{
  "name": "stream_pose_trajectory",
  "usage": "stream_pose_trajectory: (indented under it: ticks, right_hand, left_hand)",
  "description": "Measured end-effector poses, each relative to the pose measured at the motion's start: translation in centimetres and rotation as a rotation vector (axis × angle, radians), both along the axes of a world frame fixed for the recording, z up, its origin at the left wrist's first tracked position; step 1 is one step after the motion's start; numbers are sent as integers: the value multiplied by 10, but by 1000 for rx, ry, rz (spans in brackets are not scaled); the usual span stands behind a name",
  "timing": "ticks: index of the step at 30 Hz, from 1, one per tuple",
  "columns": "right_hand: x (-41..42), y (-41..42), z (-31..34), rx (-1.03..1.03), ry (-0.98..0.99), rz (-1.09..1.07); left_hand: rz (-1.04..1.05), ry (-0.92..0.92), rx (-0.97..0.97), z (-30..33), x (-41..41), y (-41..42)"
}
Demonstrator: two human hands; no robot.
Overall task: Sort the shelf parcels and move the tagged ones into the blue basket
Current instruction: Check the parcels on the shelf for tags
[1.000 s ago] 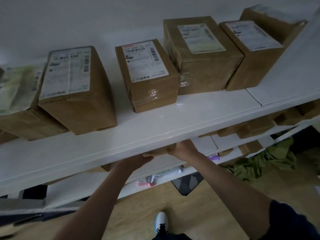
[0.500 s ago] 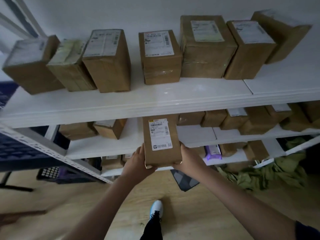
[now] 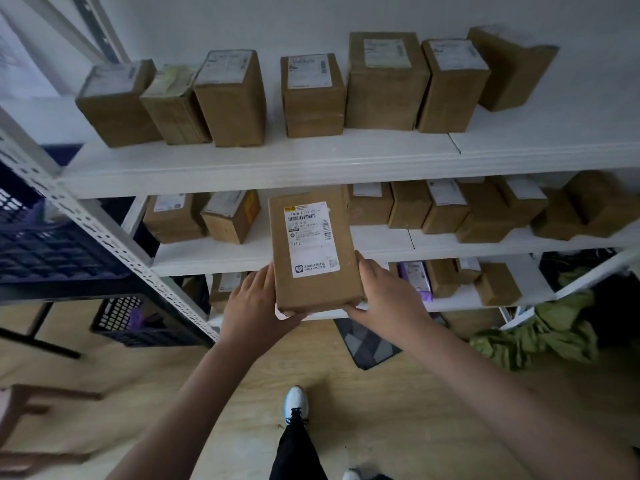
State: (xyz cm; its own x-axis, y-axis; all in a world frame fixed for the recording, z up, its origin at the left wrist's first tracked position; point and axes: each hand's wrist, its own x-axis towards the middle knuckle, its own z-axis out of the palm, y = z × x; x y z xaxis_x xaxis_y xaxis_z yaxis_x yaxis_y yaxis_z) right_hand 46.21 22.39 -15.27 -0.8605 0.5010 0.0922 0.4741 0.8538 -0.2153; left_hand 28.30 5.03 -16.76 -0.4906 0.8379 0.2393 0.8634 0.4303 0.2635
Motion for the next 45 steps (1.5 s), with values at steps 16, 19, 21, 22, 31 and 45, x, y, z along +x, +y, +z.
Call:
stream_pose_trajectory:
  ticks: [16,19,21,22,31,45]
  right_hand:
    - [-98,31,-52,-190,-108,-87]
    - [-129,40,-62,-247,-129,-121]
    - [-147,46,-67,-266,-140,-145]
    - [-155,49,-70,-276,-139,-157]
    - [-213,79,-81,-385,-123,-214]
    - [-75,184,-72,-380,-155,-213]
  left_hand:
    - [-47,-117,-259,-60,-107,43]
    - [-80,-136,-300,-71,-137,57]
    - [-88,-125,-304,-76,-156,67]
    - [-86,-132,-301,-78,-164,71]
    - [88,-316,-370,-85,-200,106]
    - [267,-443,-447,-102,-79,126]
